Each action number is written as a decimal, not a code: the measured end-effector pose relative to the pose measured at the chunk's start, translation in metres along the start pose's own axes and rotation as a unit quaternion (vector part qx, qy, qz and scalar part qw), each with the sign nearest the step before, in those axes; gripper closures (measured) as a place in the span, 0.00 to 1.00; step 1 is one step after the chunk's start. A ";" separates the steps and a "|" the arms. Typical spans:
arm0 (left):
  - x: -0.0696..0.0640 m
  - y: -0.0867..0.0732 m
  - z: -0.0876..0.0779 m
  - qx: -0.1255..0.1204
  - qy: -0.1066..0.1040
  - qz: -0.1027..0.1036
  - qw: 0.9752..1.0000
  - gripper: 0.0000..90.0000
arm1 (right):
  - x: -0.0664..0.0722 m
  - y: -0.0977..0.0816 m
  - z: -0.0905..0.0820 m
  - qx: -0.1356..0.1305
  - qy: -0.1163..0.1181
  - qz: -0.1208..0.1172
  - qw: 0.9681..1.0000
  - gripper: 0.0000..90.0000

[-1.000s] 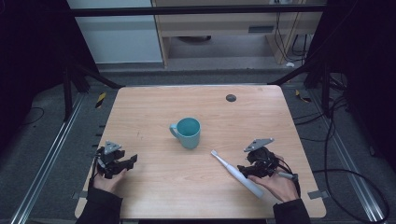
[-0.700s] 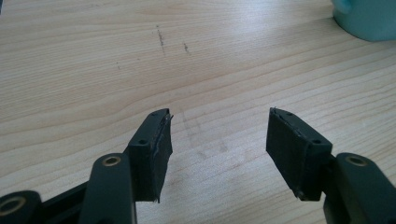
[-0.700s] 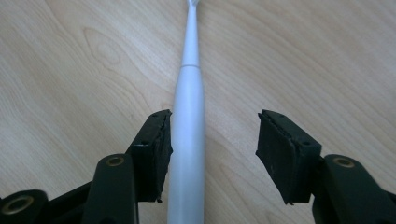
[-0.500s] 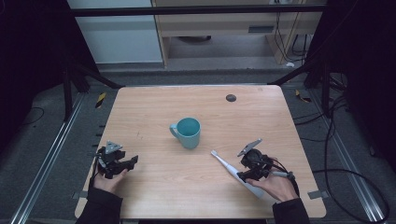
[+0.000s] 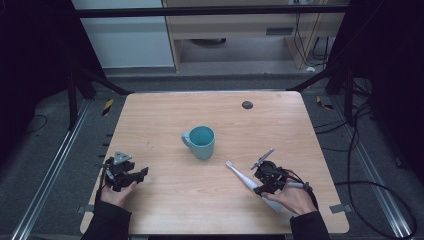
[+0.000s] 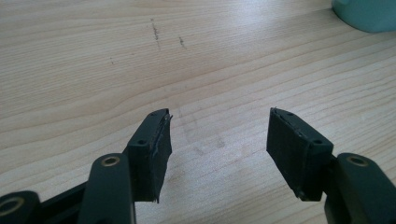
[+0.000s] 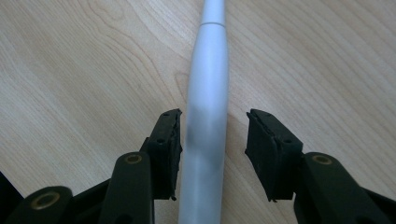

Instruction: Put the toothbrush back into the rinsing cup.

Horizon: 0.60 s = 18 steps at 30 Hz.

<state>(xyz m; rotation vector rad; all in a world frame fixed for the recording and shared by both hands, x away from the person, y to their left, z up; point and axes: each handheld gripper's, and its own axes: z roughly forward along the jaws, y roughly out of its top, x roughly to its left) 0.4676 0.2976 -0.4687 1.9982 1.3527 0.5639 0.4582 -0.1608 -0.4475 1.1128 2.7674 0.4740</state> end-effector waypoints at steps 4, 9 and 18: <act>0.000 0.000 0.000 0.001 -0.001 -0.001 1.000 0.44 | -0.001 0.001 0.005 0.011 0.006 0.003 1.000 0.62; 0.000 0.000 0.001 0.005 -0.001 0.002 1.000 0.44 | -0.001 0.001 0.010 0.022 0.009 0.004 1.000 0.63; 0.000 0.000 0.001 0.006 -0.002 0.002 1.000 0.44 | 0.001 0.003 0.019 0.036 0.016 0.003 0.999 0.66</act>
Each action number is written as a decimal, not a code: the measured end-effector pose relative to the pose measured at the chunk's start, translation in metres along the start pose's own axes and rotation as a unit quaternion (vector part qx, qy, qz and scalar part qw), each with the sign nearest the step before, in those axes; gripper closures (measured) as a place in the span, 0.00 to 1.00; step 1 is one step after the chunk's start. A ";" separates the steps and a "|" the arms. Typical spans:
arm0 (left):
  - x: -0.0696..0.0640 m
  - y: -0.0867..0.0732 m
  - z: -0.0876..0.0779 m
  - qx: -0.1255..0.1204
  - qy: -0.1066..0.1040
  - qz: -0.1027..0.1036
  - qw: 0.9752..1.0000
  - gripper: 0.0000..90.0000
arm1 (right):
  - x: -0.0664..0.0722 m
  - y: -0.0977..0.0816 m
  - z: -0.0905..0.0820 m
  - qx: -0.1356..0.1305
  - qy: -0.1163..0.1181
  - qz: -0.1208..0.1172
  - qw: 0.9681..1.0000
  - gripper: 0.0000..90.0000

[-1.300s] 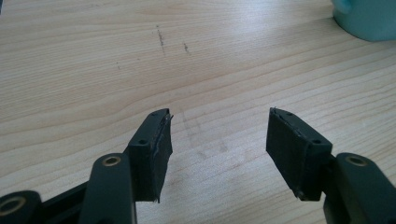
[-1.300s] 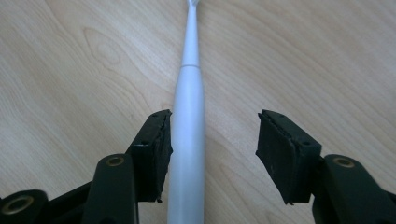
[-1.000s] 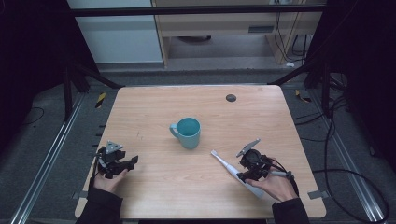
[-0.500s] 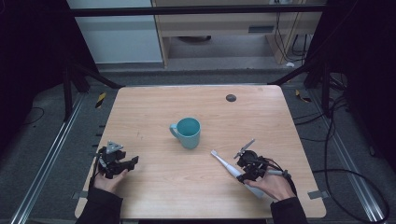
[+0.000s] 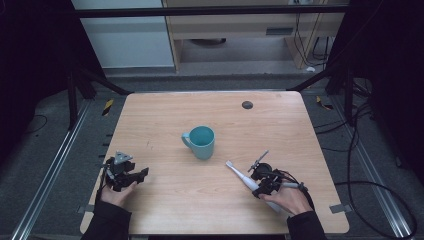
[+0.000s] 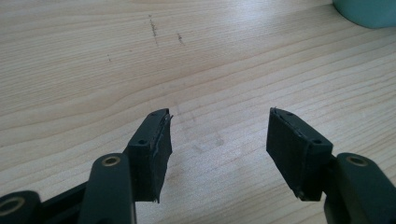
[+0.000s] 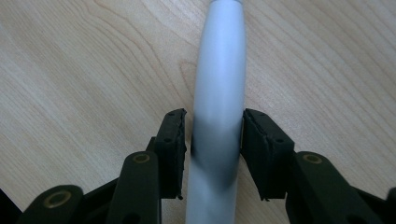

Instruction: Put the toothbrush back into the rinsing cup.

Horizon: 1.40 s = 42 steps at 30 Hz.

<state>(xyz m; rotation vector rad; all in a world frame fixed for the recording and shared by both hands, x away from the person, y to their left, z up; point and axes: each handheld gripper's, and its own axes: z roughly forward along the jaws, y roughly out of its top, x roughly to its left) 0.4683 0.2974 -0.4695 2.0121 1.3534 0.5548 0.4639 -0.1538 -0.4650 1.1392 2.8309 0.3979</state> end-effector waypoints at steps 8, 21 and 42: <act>-0.001 0.000 0.000 0.001 0.000 -0.001 1.000 0.44 | 0.001 0.000 0.003 0.012 -0.004 0.010 1.000 0.71; -0.001 0.000 0.001 0.001 0.000 0.000 1.000 0.45 | 0.001 0.002 0.003 0.014 -0.007 0.022 1.000 0.74; -0.001 0.001 0.000 0.001 0.002 0.000 1.000 0.45 | 0.000 -0.005 -0.032 -0.137 -0.008 0.056 0.989 0.74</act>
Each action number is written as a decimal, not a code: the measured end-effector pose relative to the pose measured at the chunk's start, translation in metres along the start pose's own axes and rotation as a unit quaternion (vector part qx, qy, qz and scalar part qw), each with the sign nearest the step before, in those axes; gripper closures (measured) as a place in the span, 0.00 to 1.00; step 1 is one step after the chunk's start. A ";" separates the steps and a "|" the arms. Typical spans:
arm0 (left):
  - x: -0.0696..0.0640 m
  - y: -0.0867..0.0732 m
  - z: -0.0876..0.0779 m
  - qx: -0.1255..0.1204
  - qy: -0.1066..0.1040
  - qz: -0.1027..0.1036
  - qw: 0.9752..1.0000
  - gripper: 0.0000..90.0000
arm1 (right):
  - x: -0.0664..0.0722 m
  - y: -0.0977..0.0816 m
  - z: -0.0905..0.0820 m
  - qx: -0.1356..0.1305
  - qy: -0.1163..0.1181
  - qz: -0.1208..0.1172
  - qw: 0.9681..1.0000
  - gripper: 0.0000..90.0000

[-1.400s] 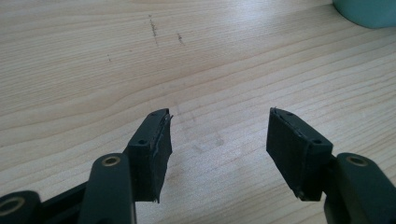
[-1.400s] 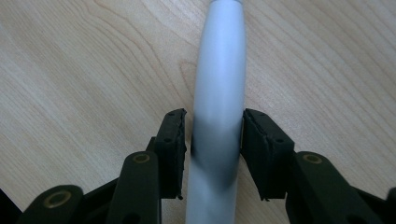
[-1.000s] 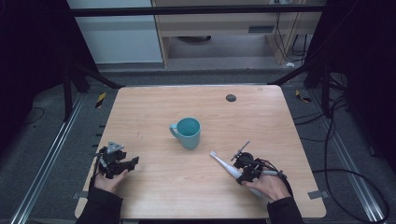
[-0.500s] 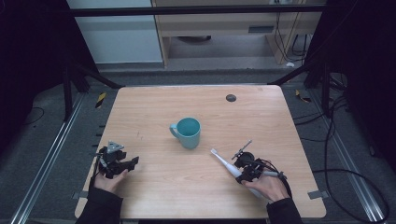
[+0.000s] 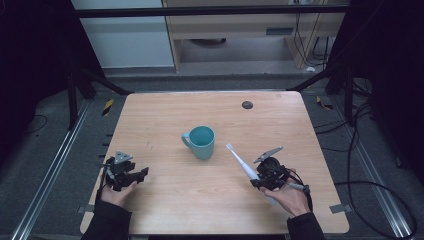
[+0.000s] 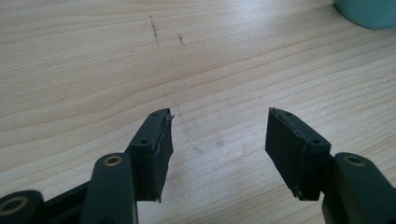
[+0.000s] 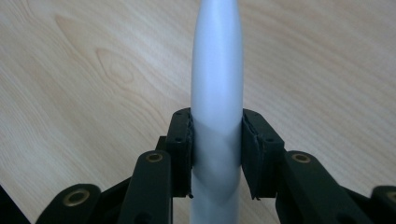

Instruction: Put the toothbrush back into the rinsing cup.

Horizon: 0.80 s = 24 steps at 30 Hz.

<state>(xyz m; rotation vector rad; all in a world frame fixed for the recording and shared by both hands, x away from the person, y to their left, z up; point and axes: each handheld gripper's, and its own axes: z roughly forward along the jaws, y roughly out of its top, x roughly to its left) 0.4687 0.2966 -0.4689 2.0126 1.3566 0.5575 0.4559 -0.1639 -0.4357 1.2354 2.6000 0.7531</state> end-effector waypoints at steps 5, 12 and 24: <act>0.000 0.000 0.000 0.000 -0.001 0.000 1.000 0.45 | -0.002 0.001 -0.007 -0.054 -0.010 0.018 0.998 0.74; 0.000 -0.001 0.001 -0.002 -0.003 -0.003 1.000 0.44 | -0.006 0.003 -0.014 -0.108 -0.010 0.035 0.994 0.74; 0.000 -0.001 0.000 -0.004 -0.003 -0.006 1.000 0.44 | -0.007 0.013 -0.025 -0.196 -0.005 0.061 0.979 0.74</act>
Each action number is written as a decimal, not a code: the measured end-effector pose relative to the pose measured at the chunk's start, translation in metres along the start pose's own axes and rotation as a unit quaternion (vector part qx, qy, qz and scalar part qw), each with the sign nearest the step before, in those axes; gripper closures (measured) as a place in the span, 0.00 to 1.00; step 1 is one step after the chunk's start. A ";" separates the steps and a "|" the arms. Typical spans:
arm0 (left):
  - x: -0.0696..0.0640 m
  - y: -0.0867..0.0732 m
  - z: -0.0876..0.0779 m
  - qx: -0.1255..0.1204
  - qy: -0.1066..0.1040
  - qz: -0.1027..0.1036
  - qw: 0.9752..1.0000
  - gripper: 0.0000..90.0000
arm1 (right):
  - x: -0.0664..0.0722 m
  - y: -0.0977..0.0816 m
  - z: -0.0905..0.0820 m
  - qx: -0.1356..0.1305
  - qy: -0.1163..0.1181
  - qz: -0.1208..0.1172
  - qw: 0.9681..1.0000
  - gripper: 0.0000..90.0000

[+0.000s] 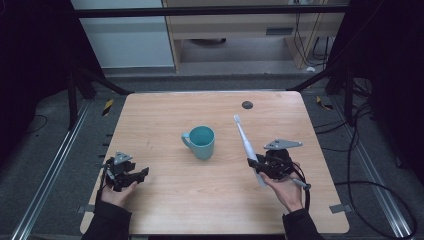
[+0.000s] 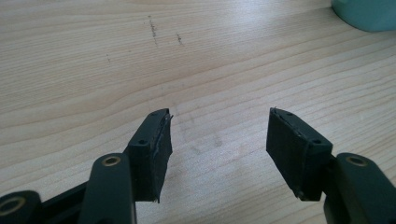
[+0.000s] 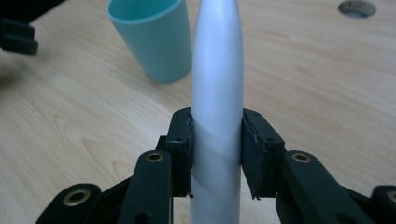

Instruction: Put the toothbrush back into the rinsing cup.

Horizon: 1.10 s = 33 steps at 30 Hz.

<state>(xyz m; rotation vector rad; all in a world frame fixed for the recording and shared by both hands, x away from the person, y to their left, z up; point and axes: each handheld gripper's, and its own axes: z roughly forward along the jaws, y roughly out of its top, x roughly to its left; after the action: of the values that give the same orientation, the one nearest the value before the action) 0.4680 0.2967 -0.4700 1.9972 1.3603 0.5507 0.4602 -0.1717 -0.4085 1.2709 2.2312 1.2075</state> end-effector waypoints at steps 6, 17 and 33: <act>-0.001 0.000 0.001 0.000 -0.001 -0.002 1.000 0.44 | 0.006 0.014 0.000 -0.047 0.006 0.007 0.999 0.74; -0.001 0.000 0.001 -0.001 -0.001 -0.003 1.000 0.44 | 0.023 0.041 0.007 -0.134 0.004 0.016 0.991 0.74; 0.000 -0.001 0.001 -0.003 0.001 -0.003 1.000 0.44 | 0.051 0.073 0.039 -0.207 0.008 0.023 0.978 0.74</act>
<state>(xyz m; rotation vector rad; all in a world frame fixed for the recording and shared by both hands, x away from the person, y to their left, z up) 0.4683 0.2964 -0.4717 1.9872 1.3640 0.5522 0.4963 -0.0915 -0.3674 1.1485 1.8337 1.5983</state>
